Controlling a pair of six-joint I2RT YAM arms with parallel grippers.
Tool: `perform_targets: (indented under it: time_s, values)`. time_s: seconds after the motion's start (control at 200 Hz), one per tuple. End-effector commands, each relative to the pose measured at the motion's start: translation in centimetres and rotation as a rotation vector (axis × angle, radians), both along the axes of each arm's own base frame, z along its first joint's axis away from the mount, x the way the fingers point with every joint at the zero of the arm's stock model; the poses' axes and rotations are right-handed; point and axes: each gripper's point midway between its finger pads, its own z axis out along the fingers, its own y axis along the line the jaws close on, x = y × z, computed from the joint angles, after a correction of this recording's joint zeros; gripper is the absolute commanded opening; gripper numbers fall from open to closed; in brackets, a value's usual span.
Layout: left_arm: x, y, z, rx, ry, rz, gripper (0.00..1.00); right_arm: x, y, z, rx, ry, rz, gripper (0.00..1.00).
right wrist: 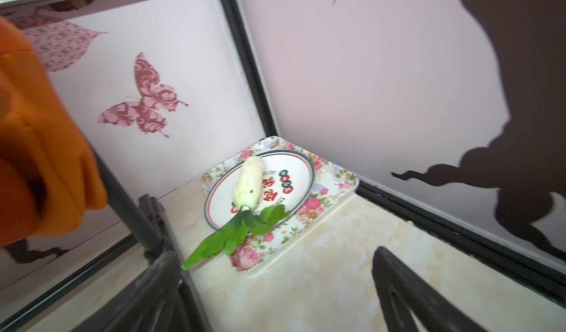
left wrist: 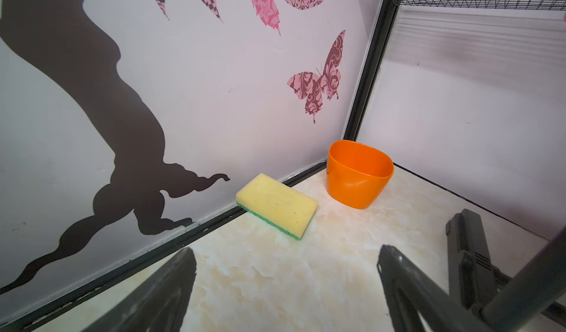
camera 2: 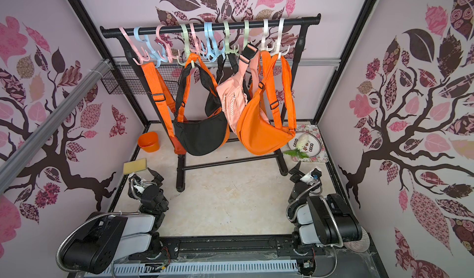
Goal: Hang the bag on a hook
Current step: Reset both arms
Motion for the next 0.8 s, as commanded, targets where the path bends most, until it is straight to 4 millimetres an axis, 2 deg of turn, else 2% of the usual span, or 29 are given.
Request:
perform_targets:
  time_s: [0.0, 0.04, 0.08, 0.14, 0.165, 0.28, 0.345, 0.385, 0.455, 0.5, 0.55, 0.58, 0.605, 0.665, 0.745, 0.795]
  values:
    - [1.0, -0.8, 0.2, -0.003, -0.018, -0.071, 0.94, 3.7, 5.3, -1.3, -0.166, 0.128, 0.325, 1.00]
    - [1.5, -1.2, 0.3, 0.006, -0.008, -0.093, 0.93, 4.7, 7.2, -1.3, -0.228, 0.118, 0.398, 1.00]
    - [1.9, -1.3, 0.4, 0.018, 0.000, -0.102, 0.94, 4.8, 8.0, -0.6, -0.288, 0.082, 0.385, 1.00]
    - [2.5, -1.8, 0.5, 0.036, 0.016, -0.128, 0.95, 4.4, 7.6, -0.4, -0.284, 0.084, 0.342, 1.00]
    - [2.7, -2.0, 0.4, 0.044, 0.022, -0.141, 0.96, 4.5, 7.5, -1.2, -0.280, 0.124, 0.339, 1.00]
    - [3.6, -2.2, 0.0, 0.052, 0.039, -0.176, 0.96, 5.0, 6.2, -1.6, -0.236, 0.167, 0.266, 1.00]
    - [4.6, -1.7, -1.0, 0.031, 0.056, -0.186, 0.94, 4.9, 5.6, -1.5, -0.204, 0.151, 0.261, 1.00]
    - [5.2, -1.3, -0.8, 0.034, 0.052, -0.191, 0.94, 4.7, 5.0, -1.5, -0.178, 0.139, 0.258, 1.00]
    - [5.2, -2.0, -1.0, 0.038, 0.058, -0.236, 0.94, 4.4, 4.4, -1.6, -0.145, 0.128, 0.257, 1.00]
    - [6.1, -3.4, -1.0, 0.065, 0.077, -0.334, 0.94, 4.4, 4.2, -1.6, -0.139, 0.127, 0.254, 1.00]
    - [8.2, -6.8, -1.5, 0.151, 0.139, -0.529, 0.97, 4.4, 4.2, -1.7, -0.139, 0.129, 0.254, 1.00]
    - [9.4, -9.0, -2.5, 0.212, 0.196, -0.631, 0.97, 4.5, 4.3, -1.6, -0.142, 0.128, 0.257, 1.00]
    - [10.0, -9.7, -3.0, 0.227, 0.207, -0.661, 0.97, 4.6, 4.3, -1.6, -0.149, 0.132, 0.262, 1.00]
    - [9.8, -8.6, -3.1, 0.198, 0.209, -0.641, 0.98, 5.1, 5.3, -1.8, -0.175, 0.152, 0.312, 1.00]
    - [9.7, -9.0, -3.0, 0.207, 0.208, -0.640, 0.97, 5.7, 8.7, -2.0, -0.285, 0.192, 0.437, 1.00]
    - [9.7, -8.9, -3.0, 0.208, 0.208, -0.638, 0.97, 5.1, 8.7, -1.7, -0.286, 0.164, 0.435, 1.00]
